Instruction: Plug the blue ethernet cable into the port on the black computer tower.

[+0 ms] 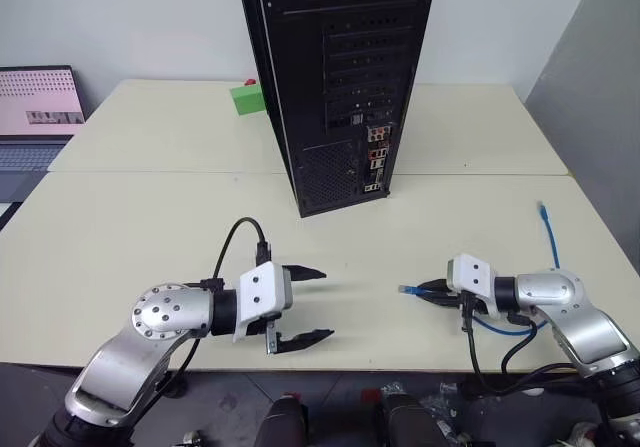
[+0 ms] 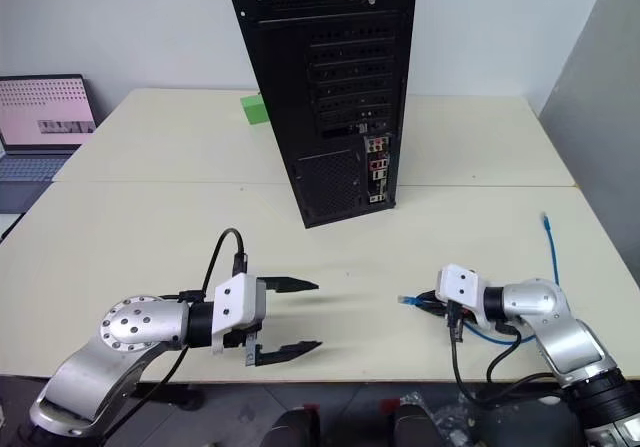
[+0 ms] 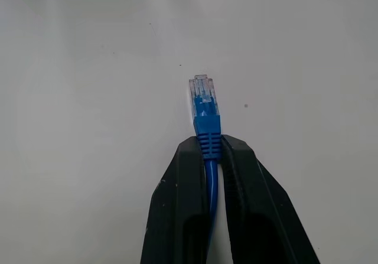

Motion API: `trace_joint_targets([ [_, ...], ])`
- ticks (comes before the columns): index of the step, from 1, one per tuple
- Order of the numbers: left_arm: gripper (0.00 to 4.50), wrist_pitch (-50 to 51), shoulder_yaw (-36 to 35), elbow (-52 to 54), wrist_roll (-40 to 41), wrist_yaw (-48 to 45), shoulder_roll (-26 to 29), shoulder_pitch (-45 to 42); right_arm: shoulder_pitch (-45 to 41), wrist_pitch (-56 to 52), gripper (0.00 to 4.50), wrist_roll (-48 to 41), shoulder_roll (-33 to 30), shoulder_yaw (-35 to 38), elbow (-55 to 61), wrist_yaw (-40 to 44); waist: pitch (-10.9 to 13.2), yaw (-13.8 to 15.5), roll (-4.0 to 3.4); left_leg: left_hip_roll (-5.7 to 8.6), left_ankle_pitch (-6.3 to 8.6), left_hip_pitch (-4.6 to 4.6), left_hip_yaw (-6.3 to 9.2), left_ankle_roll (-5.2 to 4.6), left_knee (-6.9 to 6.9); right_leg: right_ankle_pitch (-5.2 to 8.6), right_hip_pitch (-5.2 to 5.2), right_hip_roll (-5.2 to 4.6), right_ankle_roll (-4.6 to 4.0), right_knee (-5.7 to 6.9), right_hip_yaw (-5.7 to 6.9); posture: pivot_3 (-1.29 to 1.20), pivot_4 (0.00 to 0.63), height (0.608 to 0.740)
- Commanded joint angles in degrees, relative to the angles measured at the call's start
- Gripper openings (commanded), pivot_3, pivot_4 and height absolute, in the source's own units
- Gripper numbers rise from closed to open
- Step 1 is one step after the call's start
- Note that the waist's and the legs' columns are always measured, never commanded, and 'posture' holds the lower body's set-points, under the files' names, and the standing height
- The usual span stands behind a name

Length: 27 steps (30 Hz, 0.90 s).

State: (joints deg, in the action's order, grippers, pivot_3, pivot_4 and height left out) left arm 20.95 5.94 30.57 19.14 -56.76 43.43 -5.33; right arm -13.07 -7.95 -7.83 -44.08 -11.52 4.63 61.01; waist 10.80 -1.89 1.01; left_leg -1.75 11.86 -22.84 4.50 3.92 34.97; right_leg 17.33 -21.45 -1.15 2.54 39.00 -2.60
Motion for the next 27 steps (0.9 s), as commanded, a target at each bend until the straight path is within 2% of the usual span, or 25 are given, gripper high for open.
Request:
trace_joint_targets([
  [1, 4.5, -1.0, 0.8, -2.3, -0.6, 0.2, -0.8, -2.7, -3.4, -4.3, 0.11, -1.4, 1.4, -0.6, 6.9, 0.1, 0.0, -0.1, 0.0, 0.0, 0.0, 0.0, 0.0, 0.0, 0.0, 0.0, -0.01, 0.0, 0.0, 0.0, -0.01, 0.0, 0.15, 0.74],
  [8, 4.5, -4.8, 5.2, -9.8, -4.3, -1.7, -3.0, -7.9, -9.6, -13.1, 0.1, -1.6, 5.5, -4.0, 12.3, -0.5, 0.0, 0.1, 0.0, 0.01, 0.0, -0.05, 0.04, 0.01, 0.0, -0.01, 0.0, 0.0, -0.01, -0.02, 0.03, 0.0, 0.15, 0.74],
  [19, 4.5, -10.4, 8.7, -19.1, -7.8, -2.8, -7.4, -13.6, -13.7, -17.2, 0.09, -0.7, 9.8, -7.7, 12.7, -1.0, 0.0, 0.1, 0.0, 0.03, 0.0, -0.07, 0.06, 0.01, 0.01, -0.01, -0.04, 0.0, -0.02, 0.01, 0.07, 0.0, 0.15, 0.74],
  [20, 4.2, -10.8, 8.8, -19.6, -8.0, -2.9, -7.7, -13.8, -13.9, -17.3, 0.09, -0.7, 10.0, -7.9, 12.8, -1.1, 0.0, 0.1, 0.0, 0.03, 0.0, -0.06, 0.07, 0.01, 0.01, -0.01, -0.05, 0.0, -0.02, 0.01, 0.07, 0.0, 0.15, 0.74],
  [22, 4.01, -11.2, 8.9, -20.4, -8.2, -3.0, -8.2, -14.1, -14.0, -17.4, 0.09, -0.7, 10.3, -8.1, 12.9, -1.1, 0.0, 0.0, 0.0, 0.02, 0.0, -0.06, 0.08, 0.0, 0.01, -0.01, -0.05, 0.01, -0.02, 0.02, 0.08, 0.0, 0.15, 0.74],
  [27, 3.04, -11.7, 8.8, -21.4, -8.2, -3.6, -8.8, -14.5, -14.2, -17.5, 0.09, -0.5, 10.7, -8.6, 13.1, -1.2, 0.0, 0.0, 0.0, 0.03, 0.0, -0.07, 0.08, 0.0, 0.01, -0.01, -0.04, 0.0, -0.02, 0.02, 0.08, 0.0, 0.15, 0.74],
])
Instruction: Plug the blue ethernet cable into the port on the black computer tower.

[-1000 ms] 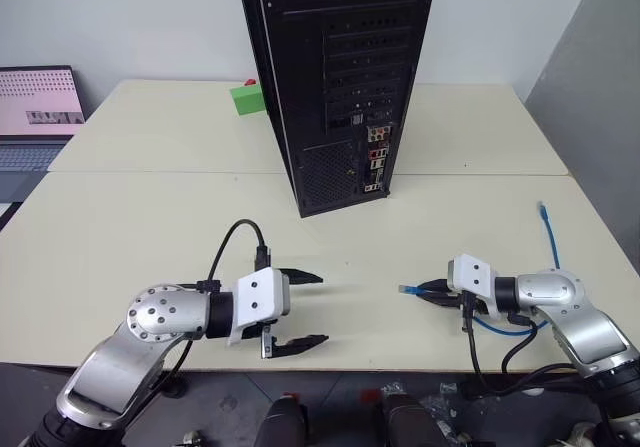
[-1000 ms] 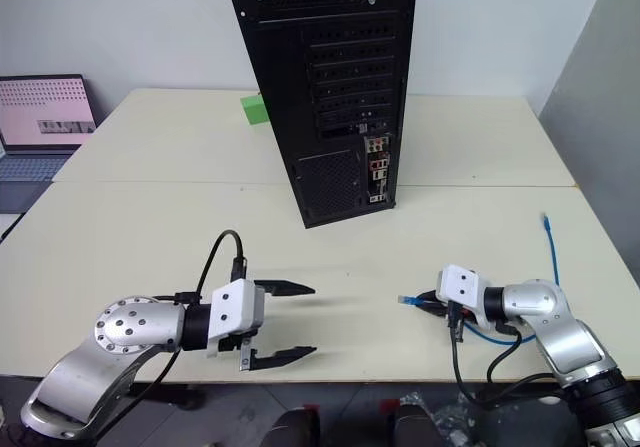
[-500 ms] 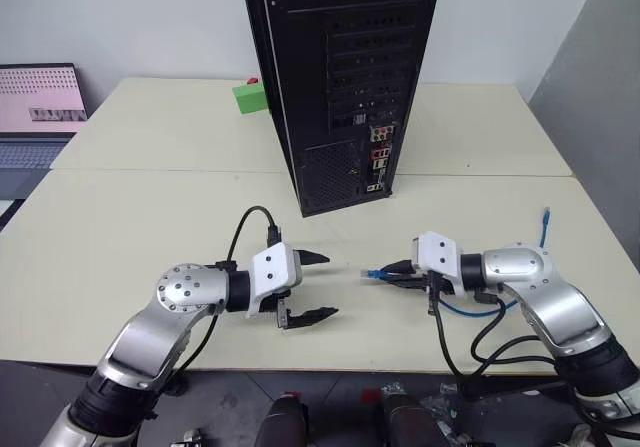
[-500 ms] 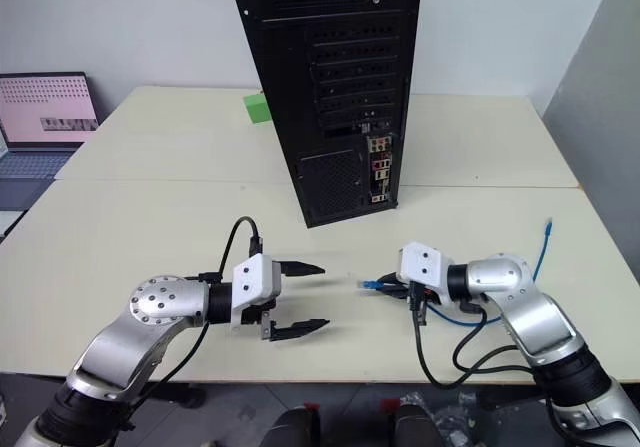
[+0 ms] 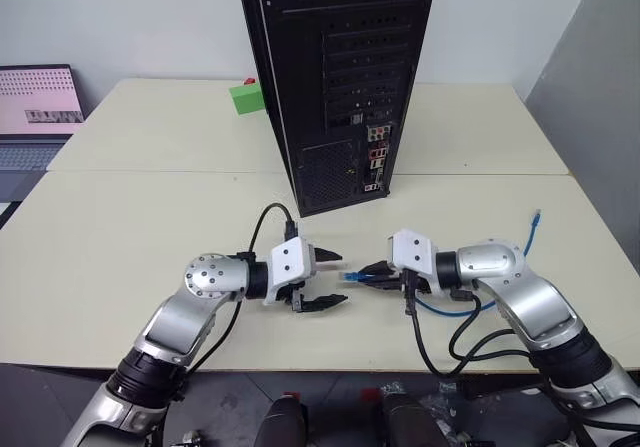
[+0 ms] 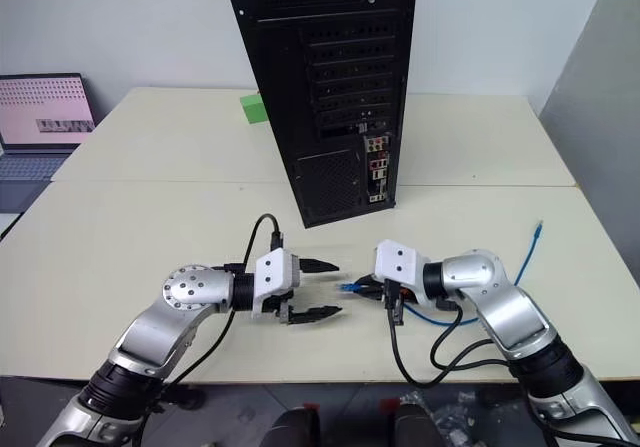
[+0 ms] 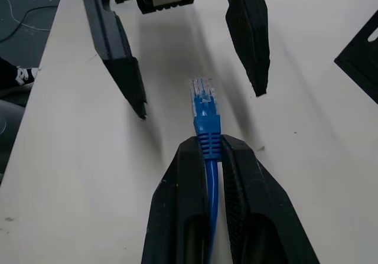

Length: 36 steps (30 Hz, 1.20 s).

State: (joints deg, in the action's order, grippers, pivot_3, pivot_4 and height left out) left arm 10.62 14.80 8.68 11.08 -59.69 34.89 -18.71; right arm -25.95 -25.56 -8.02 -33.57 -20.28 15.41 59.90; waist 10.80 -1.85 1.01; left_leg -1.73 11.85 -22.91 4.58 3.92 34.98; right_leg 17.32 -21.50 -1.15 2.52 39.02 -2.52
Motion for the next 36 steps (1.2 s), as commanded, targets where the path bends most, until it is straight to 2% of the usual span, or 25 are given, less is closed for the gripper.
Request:
trace_joint_targets([
  [1, 2.77, -1.5, 0.0, 0.2, -0.2, -0.7, -0.4, -1.3, -1.4, 0.5, 0.09, 0.0, 0.2, -0.1, 2.2, 0.0, 0.0, 0.0, 0.0, 0.0, 0.0, 0.0, 0.0, 0.0, 0.0, 0.0, 0.0, 0.0, 0.0, 0.0, 0.0, 0.0, 0.15, 0.74],
  [13, 0.4, -1.6, 0.4, 0.5, -0.6, -1.2, -0.9, -0.9, -1.7, 1.1, 0.09, 0.8, -0.1, -0.9, 2.1, -0.2, 0.0, 0.0, 0.0, 0.0, 0.0, 0.01, 0.0, 0.0, 0.0, 0.0, 0.0, 0.0, 0.0, 0.0, 0.0, 0.0, 0.15, 0.74],
  [17, 0.29, -2.0, 0.4, 0.9, -0.9, -1.3, -0.4, 0.1, -1.9, 0.9, 0.09, 0.6, -0.1, -0.9, 1.9, 0.0, 0.0, 0.0, 0.0, 0.0, 0.0, 0.0, 0.01, 0.0, 0.0, 0.0, 0.0, 0.0, 0.0, 0.0, 0.01, 0.0, 0.15, 0.74],
  [18, 0.29, -2.3, 0.3, 0.8, -0.9, -1.3, -0.3, 0.3, -1.9, 1.2, 0.64, 0.6, -0.3, -0.9, 1.7, 0.6, 0.0, 0.0, 0.0, 0.0, 0.0, 0.0, 0.01, 0.0, 0.0, 0.0, 0.0, 0.0, 0.0, 0.0, 0.01, 0.0, 0.15, 0.74],
  [20, 0.29, -2.5, 0.1, 0.9, -1.0, -1.3, -0.1, 0.6, -1.8, 2.2, 0.85, 0.7, -0.9, -1.0, 1.4, 1.4, 0.0, 0.0, 0.0, 0.0, 0.0, 0.0, 0.01, 0.0, 0.0, 0.0, 0.0, 0.0, 0.0, 0.0, 0.01, 0.0, 0.15, 0.74],
  [25, 0.29, -3.8, -0.8, 1.1, -1.0, -0.9, 0.2, 1.4, -1.7, 3.5, 2.15, -0.7, -3.8, 0.9, 1.0, 4.5, 0.0, 0.0, 0.0, 0.0, 0.0, 0.0, 0.01, 0.0, 0.0, 0.0, 0.0, 0.0, 0.0, 0.0, 0.01, 0.0, 0.15, 0.74],
  [31, 0.29, -19.3, -2.2, -2.1, -6.1, 1.9, 1.1, 2.3, -1.0, -0.3, 3.51, -7.9, -9.9, 11.4, 0.0, 6.9, 0.0, 0.1, 0.0, 0.01, 0.0, 0.0, 0.0, 0.0, 0.0, 0.0, 0.01, -0.03, -0.01, -0.02, 0.0, 0.0, 0.15, 0.74],
  [36, 0.29, -31.9, -3.9, -6.4, -10.3, 7.3, 0.1, 2.0, 2.2, -3.3, 3.65, -11.5, -10.9, 16.5, 1.1, 5.1, 0.0, 0.1, 0.0, 0.0, 0.0, 0.01, 0.0, 0.0, -0.01, -0.01, 0.01, -0.02, -0.01, -0.02, 0.0, 0.0, 0.15, 0.74],
])
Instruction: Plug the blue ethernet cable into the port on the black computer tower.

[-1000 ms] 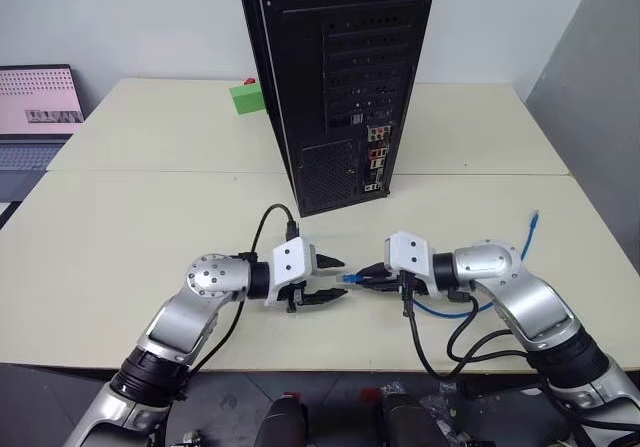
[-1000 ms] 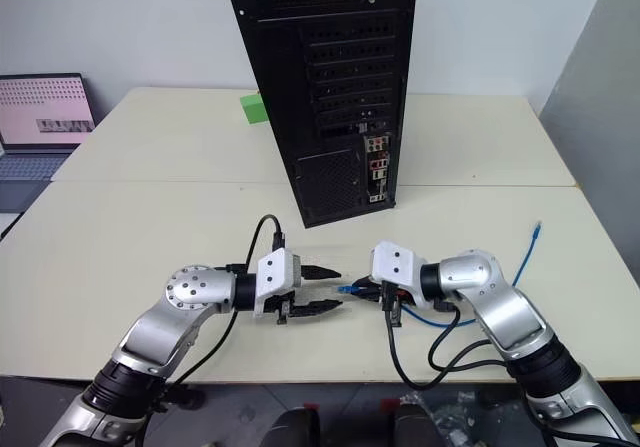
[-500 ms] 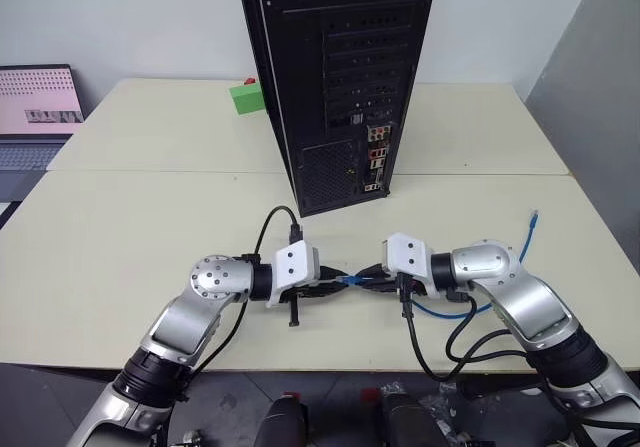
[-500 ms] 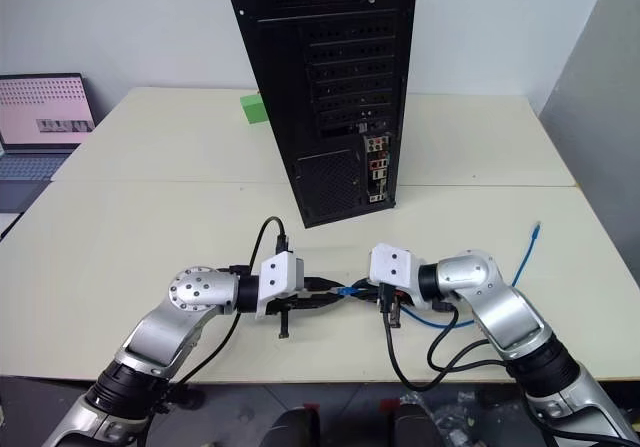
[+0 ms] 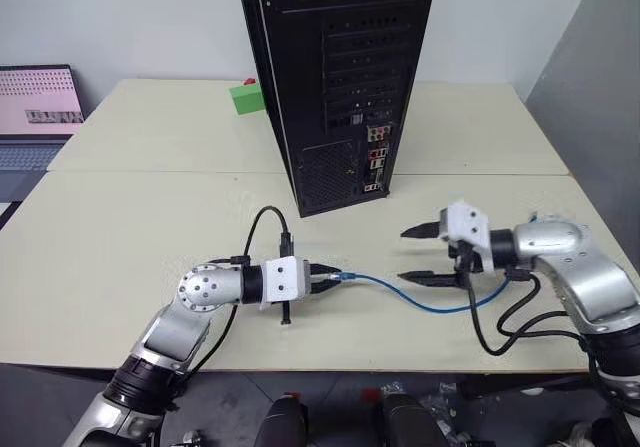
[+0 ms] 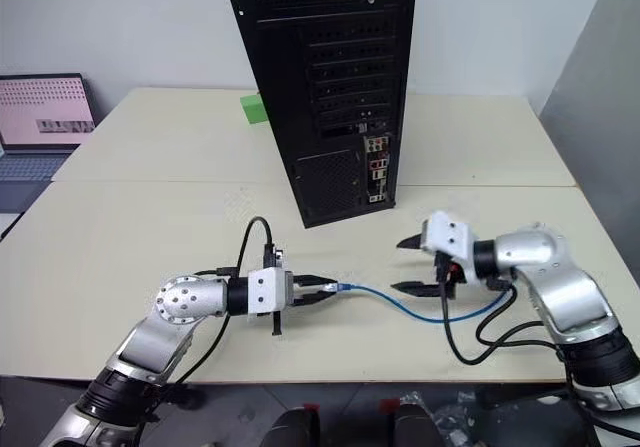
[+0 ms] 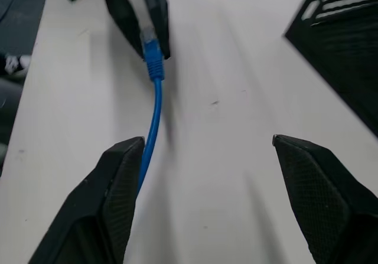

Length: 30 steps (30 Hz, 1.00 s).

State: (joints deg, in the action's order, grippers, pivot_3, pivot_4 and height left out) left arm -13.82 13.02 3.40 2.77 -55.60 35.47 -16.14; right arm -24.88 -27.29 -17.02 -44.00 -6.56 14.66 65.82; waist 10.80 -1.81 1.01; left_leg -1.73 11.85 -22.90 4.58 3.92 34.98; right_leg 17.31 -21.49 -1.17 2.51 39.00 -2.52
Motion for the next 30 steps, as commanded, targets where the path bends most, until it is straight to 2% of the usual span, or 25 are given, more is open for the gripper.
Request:
trace_joint_targets([
  [1, 0.29, -11.5, -2.2, -2.4, -3.8, 4.6, -0.4, -1.0, 1.8, -3.4, 3.65, -4.1, 0.1, 3.9, 2.7, -1.7, 0.0, 0.0, 0.0, 0.0, 0.0, 0.0, -0.01, 0.0, 0.0, 0.0, 0.01, -0.01, 0.0, -0.01, -0.01, 0.0, 0.15, 0.74],
  [6, 0.29, -31.0, -3.0, -11.0, -11.9, 11.7, 0.4, -3.9, 4.6, -11.5, 3.65, -10.3, 1.2, 6.3, 7.0, -4.9, 0.0, 0.1, 0.0, 0.01, 0.0, 0.0, -0.01, 0.0, 0.0, 0.0, 0.01, -0.01, 0.0, 0.0, -0.01, 0.0, 0.15, 0.74],
  [11, 0.29, -42.2, -3.6, -17.4, -18.1, 18.8, 0.5, -6.9, 3.8, -18.8, 3.65, -16.5, 5.7, 6.9, 9.7, -10.3, 0.0, 0.0, 0.0, 0.01, 0.0, 0.01, -0.02, 0.0, 0.0, -0.01, 0.0, -0.01, 0.01, 0.01, -0.01, 0.0, 0.15, 0.74],
  [19, 0.29, -47.5, -3.0, -19.5, -22.6, 24.9, 0.5, -10.3, 0.6, -25.1, 3.65, -21.7, 12.2, 5.5, 10.1, -16.3, 0.0, 0.1, 0.0, 0.02, 0.0, -0.01, 0.01, 0.0, 0.0, -0.01, -0.01, -0.01, 0.02, 0.03, 0.03, 0.0, 0.15, 0.74],
  [30, 0.29, -48.0, -1.9, -17.3, -23.8, 27.6, 0.6, -10.7, -2.6, -26.4, 3.65, -24.3, 16.8, 3.3, 6.9, -17.8, 0.0, 0.0, 0.0, 0.03, 0.0, -0.02, 0.0, 0.0, 0.0, -0.01, -0.01, -0.01, 0.02, 0.05, 0.03, 0.0, 0.15, 0.74],
])
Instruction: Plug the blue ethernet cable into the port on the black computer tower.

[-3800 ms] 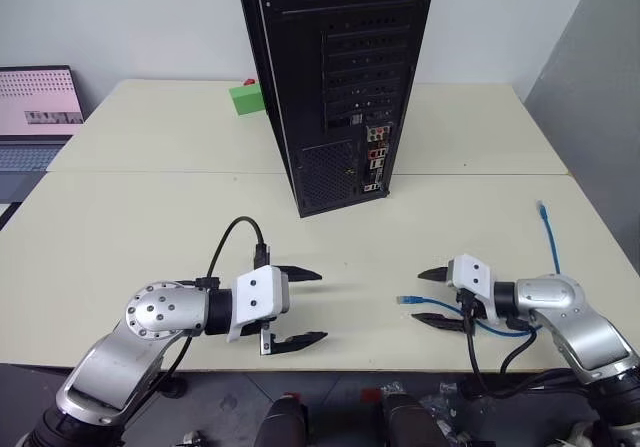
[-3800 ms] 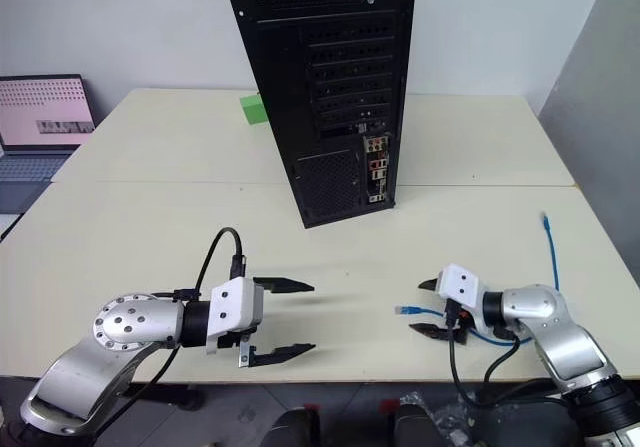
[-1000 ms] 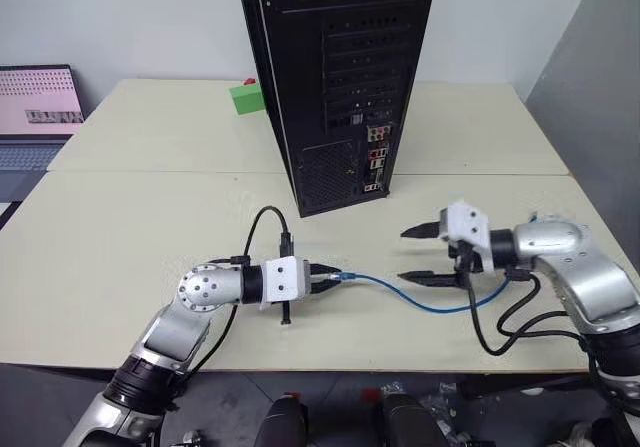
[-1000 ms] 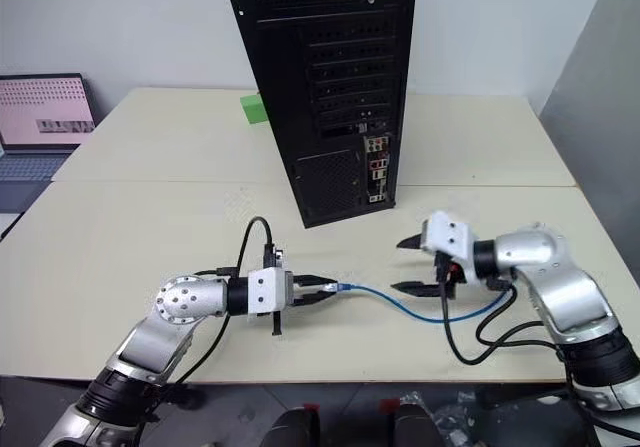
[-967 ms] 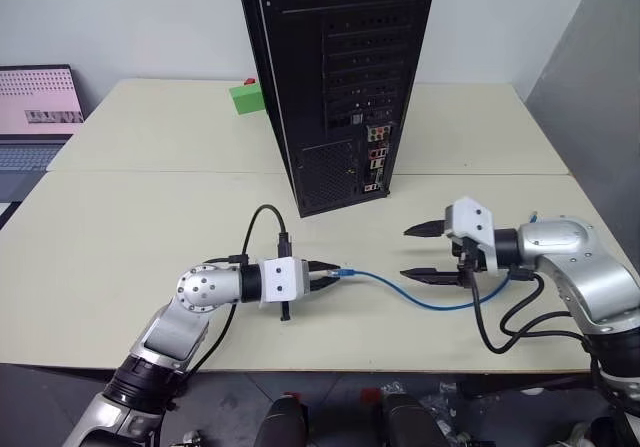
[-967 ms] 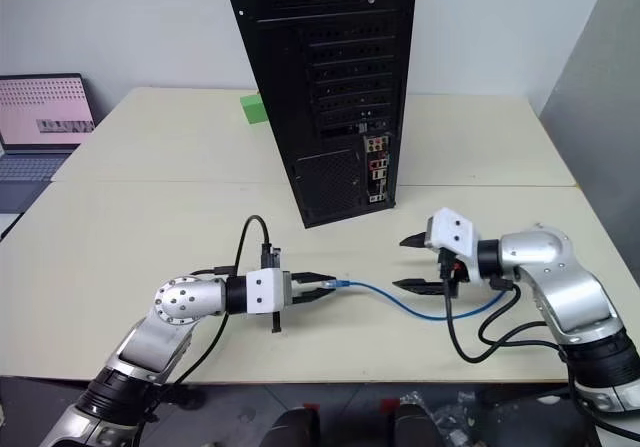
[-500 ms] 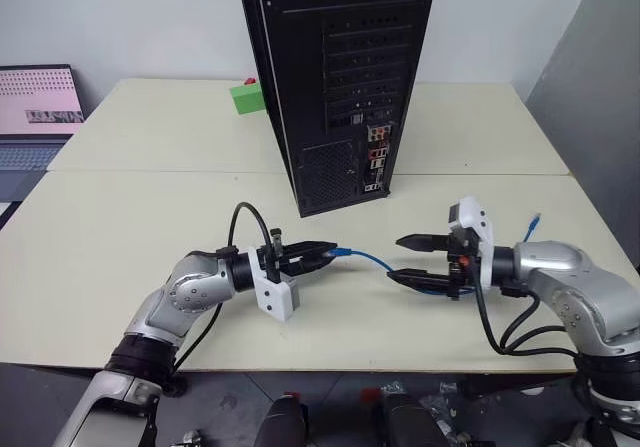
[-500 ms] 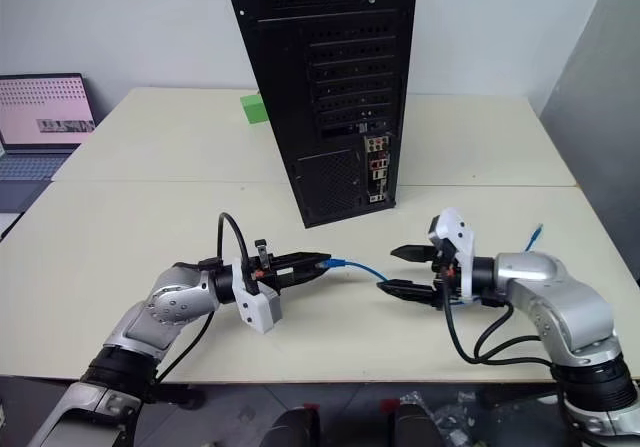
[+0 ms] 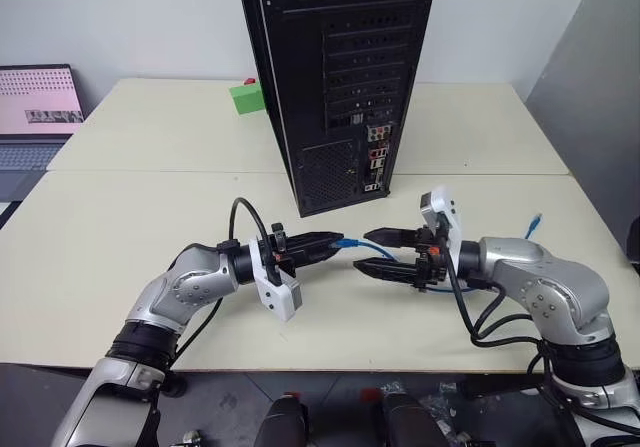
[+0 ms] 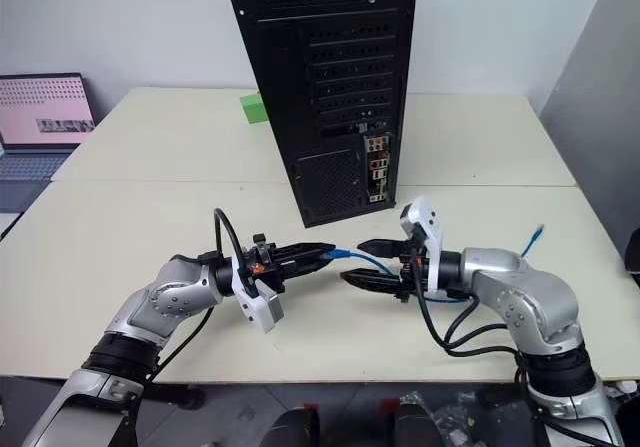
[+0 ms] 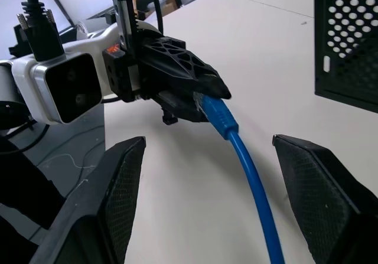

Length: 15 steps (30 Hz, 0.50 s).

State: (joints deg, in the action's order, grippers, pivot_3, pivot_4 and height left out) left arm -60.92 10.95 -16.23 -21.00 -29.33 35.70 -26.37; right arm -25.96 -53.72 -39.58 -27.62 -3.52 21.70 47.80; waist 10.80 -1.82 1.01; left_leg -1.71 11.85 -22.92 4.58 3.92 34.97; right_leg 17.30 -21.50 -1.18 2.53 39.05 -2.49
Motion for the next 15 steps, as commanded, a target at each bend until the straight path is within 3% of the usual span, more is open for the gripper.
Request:
trace_joint_targets([
  [1, 0.29, -1.0, 0.1, 2.5, -0.1, 1.5, 0.4, -0.5, -1.8, -0.1, 3.65, -2.0, 0.7, 0.3, -0.5, 0.2, 0.0, 0.0, 0.0, 0.0, 0.0, 0.0, 0.0, 0.0, 0.0, 0.0, 0.0, 0.0, 0.0, 0.0, 0.0, 0.0, 0.15, 0.74],
  [6, 0.29, -1.1, 0.1, 3.3, -0.1, 2.0, 0.4, -0.4, -2.9, -0.6, 3.65, -2.9, 1.2, 0.7, -1.9, 0.4, 0.0, 0.0, 0.0, 0.0, 0.0, 0.0, 0.0, 0.0, 0.0, 0.0, -0.01, 0.0, 0.0, 0.0, 0.0, 0.0, 0.15, 0.74],
  [15, 0.29, -1.2, 0.1, 4.6, -0.4, 2.8, 0.2, -0.3, -4.0, -1.6, 1.51, -5.2, 0.5, 1.3, -3.5, 1.7, 0.0, 0.0, 0.0, 0.0, 0.0, 0.0, 0.0, 0.0, 0.0, 0.0, -0.01, 0.0, 0.0, 0.0, 0.0, 0.0, 0.15, 0.74],
])
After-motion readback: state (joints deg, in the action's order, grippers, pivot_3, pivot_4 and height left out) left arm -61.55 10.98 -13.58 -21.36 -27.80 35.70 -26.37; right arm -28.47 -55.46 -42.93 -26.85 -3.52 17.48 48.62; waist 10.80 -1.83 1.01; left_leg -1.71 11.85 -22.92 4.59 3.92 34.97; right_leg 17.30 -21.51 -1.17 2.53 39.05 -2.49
